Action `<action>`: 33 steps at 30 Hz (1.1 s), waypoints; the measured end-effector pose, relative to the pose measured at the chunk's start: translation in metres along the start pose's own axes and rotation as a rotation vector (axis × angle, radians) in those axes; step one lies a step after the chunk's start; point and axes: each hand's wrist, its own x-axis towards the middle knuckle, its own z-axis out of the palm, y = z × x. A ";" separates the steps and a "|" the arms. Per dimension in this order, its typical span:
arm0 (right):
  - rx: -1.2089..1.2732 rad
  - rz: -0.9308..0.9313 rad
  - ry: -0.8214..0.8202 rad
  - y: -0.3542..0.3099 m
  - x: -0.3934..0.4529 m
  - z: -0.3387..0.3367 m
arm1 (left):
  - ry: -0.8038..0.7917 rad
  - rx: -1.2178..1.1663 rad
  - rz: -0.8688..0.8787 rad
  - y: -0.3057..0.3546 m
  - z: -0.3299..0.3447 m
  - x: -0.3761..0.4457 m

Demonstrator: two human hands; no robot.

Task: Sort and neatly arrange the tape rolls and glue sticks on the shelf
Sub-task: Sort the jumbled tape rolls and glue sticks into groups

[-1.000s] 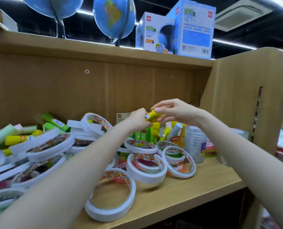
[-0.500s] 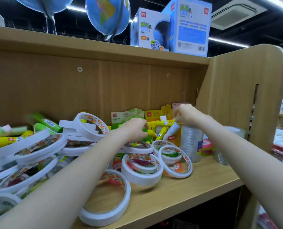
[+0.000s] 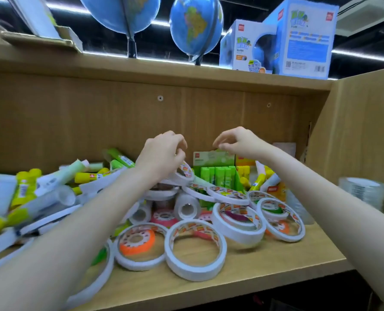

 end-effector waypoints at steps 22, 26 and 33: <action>-0.179 -0.290 -0.154 -0.155 0.093 0.086 | -0.321 0.093 -0.368 -0.139 -0.080 -0.048; -0.358 -0.331 -0.340 -0.170 0.096 0.115 | -0.397 0.068 -0.398 -0.153 -0.089 -0.062; -0.215 -0.337 -0.513 -0.171 0.100 0.124 | -0.481 -0.041 -0.370 -0.173 -0.091 -0.070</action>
